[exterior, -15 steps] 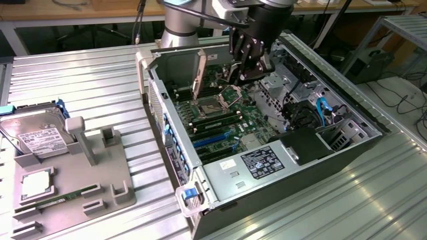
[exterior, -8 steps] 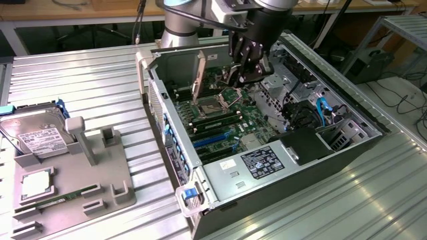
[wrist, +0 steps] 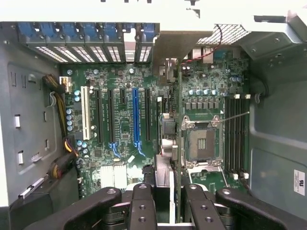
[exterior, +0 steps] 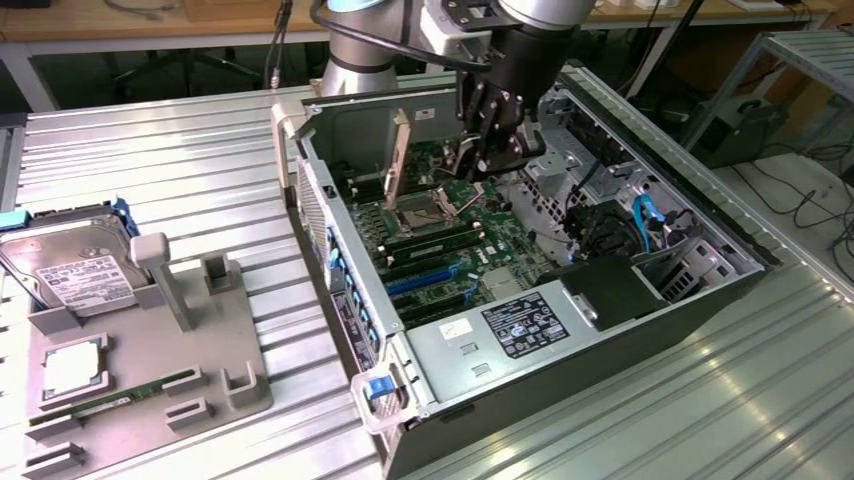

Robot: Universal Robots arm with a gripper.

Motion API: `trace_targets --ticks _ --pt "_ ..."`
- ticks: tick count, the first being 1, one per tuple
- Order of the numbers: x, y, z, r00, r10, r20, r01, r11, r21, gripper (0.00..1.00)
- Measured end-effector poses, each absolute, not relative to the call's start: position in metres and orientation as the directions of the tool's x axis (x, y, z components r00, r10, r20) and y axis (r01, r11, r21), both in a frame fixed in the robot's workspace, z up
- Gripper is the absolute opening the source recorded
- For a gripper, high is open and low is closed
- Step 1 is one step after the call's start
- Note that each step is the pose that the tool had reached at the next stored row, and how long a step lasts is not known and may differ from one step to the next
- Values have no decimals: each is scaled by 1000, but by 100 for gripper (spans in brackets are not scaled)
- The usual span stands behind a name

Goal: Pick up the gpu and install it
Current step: 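Insert the gpu into the slot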

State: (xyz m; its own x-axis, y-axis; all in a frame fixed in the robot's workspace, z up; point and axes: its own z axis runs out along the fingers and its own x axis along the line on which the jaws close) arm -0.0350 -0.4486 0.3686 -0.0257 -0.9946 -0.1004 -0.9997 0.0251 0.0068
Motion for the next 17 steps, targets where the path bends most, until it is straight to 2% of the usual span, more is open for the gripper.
trace_targets --ticks 6,11,17 --pt "-37 -449 362 -24 -995 -101 -1000 25 -8 28" --pt "-37 -450 359 -24 -996 -87 -1000 25 -8 28" --pt "-37 -450 358 -24 -996 -87 -1000 25 -7 28"
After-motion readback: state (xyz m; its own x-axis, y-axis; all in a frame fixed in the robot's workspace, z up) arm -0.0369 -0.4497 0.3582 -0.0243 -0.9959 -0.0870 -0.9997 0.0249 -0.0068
